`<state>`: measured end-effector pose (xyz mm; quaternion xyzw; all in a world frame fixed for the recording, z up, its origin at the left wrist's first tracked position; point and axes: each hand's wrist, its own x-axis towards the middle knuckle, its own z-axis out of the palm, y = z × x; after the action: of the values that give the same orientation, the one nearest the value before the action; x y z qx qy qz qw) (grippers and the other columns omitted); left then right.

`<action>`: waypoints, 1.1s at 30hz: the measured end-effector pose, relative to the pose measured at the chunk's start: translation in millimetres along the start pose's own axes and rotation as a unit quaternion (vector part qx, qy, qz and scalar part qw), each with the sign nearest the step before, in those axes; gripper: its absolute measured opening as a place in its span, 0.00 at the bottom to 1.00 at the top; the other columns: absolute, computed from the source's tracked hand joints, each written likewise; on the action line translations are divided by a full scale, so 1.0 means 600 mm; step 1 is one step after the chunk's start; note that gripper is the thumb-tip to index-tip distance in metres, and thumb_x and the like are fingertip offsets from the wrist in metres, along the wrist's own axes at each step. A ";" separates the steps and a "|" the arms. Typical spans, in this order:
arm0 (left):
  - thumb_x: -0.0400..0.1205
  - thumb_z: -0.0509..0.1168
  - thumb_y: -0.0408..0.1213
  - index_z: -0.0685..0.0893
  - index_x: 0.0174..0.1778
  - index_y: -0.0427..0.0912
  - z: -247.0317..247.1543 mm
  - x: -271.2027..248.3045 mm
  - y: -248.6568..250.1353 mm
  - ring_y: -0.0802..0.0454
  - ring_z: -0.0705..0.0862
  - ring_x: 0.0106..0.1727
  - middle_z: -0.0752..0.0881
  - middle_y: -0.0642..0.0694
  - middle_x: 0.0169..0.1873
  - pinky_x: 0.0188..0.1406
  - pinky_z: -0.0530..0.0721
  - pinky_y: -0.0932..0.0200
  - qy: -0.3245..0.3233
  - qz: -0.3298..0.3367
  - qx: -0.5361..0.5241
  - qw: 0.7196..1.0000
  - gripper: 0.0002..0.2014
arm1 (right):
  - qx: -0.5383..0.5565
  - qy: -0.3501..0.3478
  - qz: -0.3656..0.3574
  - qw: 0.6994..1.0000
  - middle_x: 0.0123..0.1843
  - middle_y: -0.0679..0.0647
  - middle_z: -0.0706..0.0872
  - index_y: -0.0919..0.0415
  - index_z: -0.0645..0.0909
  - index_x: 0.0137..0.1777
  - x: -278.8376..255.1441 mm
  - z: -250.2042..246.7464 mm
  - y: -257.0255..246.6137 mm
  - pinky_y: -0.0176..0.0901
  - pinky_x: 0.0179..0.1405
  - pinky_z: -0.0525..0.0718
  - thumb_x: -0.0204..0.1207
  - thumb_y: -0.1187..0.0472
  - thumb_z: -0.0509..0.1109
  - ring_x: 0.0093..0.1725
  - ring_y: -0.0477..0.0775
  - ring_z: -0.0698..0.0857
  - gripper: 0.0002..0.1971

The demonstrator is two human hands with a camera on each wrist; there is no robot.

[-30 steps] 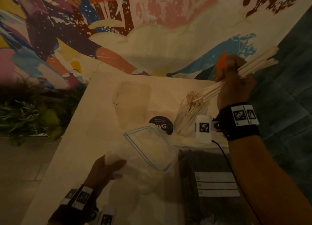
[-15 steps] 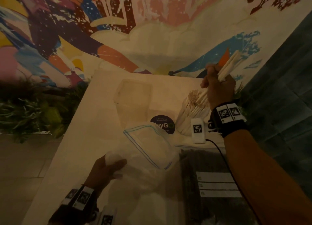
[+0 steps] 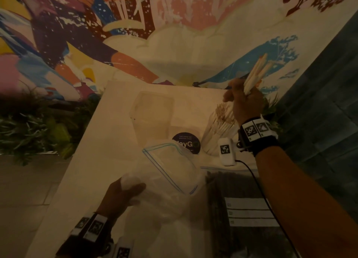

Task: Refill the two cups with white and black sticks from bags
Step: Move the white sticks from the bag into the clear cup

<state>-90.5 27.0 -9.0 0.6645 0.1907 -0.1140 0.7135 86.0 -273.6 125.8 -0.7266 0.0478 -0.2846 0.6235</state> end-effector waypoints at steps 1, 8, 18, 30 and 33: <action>0.63 0.78 0.37 0.87 0.48 0.41 -0.001 0.000 -0.001 0.34 0.89 0.46 0.91 0.36 0.44 0.43 0.88 0.38 0.001 -0.001 0.000 1.000 0.18 | 0.013 0.008 -0.005 1.000 0.19 0.47 0.83 0.77 0.82 0.49 0.001 0.000 -0.001 0.30 0.30 0.83 0.82 0.58 0.65 0.22 0.42 0.81 0.17; 0.59 0.76 0.39 0.87 0.48 0.40 0.002 -0.004 0.002 0.33 0.89 0.45 0.91 0.35 0.42 0.44 0.86 0.34 -0.004 0.008 -0.006 1.000 0.20 | 0.047 -0.018 -0.021 0.999 0.23 0.45 0.85 0.72 0.82 0.47 0.002 -0.004 0.010 0.33 0.34 0.84 0.80 0.61 0.65 0.27 0.43 0.85 0.12; 0.52 0.80 0.44 0.88 0.47 0.41 -0.001 -0.008 0.002 0.36 0.89 0.43 0.91 0.36 0.42 0.44 0.86 0.36 -0.012 0.014 -0.009 1.000 0.27 | 0.001 0.018 0.021 1.000 0.25 0.50 0.86 0.67 0.83 0.35 0.009 -0.013 0.018 0.29 0.34 0.83 0.81 0.57 0.67 0.26 0.41 0.85 0.16; 0.60 0.77 0.36 0.87 0.47 0.36 0.000 0.001 0.000 0.33 0.88 0.43 0.90 0.31 0.44 0.40 0.86 0.41 0.002 0.016 -0.003 1.000 0.19 | -0.121 -0.034 0.044 0.991 0.40 0.48 0.88 0.57 0.89 0.42 0.000 -0.019 0.038 0.20 0.35 0.75 0.83 0.43 0.58 0.32 0.29 0.81 0.23; 0.65 0.79 0.31 0.87 0.48 0.38 0.000 -0.001 0.002 0.38 0.89 0.40 0.90 0.32 0.44 0.37 0.87 0.44 -0.001 0.018 0.000 1.000 0.16 | -0.111 -0.028 0.033 0.993 0.41 0.47 0.87 0.58 0.88 0.42 0.006 -0.019 0.037 0.20 0.40 0.74 0.83 0.47 0.59 0.36 0.27 0.81 0.21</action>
<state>-90.4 27.2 -7.8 0.6681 0.1779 -0.1018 0.7153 90.2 -290.1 107.0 -0.7973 0.0857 -0.2360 0.5488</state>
